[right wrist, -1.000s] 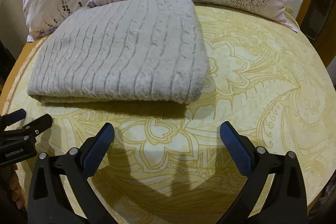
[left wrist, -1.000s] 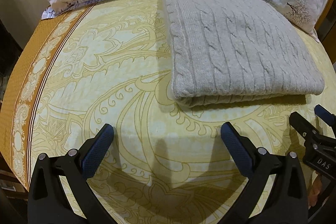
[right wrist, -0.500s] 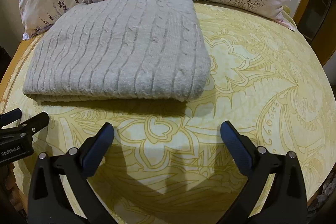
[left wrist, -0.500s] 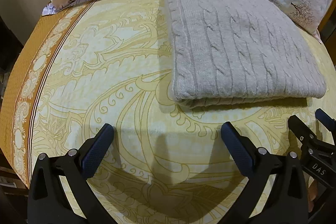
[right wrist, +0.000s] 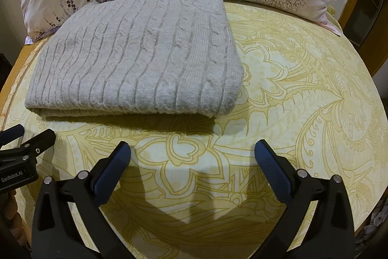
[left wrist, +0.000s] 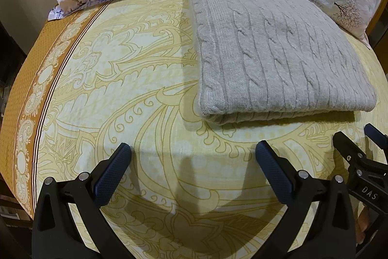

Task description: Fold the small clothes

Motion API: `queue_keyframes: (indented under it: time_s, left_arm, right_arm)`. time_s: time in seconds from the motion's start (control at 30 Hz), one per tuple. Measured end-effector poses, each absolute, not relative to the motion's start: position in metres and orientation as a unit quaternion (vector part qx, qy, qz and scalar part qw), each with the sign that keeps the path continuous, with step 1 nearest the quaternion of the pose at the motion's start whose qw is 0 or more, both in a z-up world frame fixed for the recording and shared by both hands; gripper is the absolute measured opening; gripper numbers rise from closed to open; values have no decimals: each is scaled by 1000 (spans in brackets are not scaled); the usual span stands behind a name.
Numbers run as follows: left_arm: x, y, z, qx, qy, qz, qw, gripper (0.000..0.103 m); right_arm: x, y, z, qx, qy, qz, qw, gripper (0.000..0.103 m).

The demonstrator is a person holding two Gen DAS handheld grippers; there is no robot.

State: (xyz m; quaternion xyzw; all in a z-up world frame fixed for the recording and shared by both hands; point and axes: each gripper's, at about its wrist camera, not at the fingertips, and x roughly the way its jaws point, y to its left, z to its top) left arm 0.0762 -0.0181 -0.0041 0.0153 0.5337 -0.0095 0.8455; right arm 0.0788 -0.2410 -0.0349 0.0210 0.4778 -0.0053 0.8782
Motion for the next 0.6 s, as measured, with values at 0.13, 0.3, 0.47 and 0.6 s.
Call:
queue_keyframes:
  time_s: [0.13, 0.3, 0.47, 0.6]
  left_arm:
    - [77, -18, -4, 15, 534, -9, 846, 102]
    - [76, -18, -4, 15, 534, -9, 845, 102]
    - [77, -18, -4, 15, 537, -9, 843, 102]
    - [78, -18, -5, 16, 539, -10, 842, 102]
  right_arm:
    - [79, -241, -35, 21, 478, -5, 878, 101]
    - [78, -241, -35, 21, 478, -5, 878, 101]
    - [78, -242, -35, 22, 478, -6, 878, 101]
    - [78, -242, -35, 22, 478, -6, 878, 101]
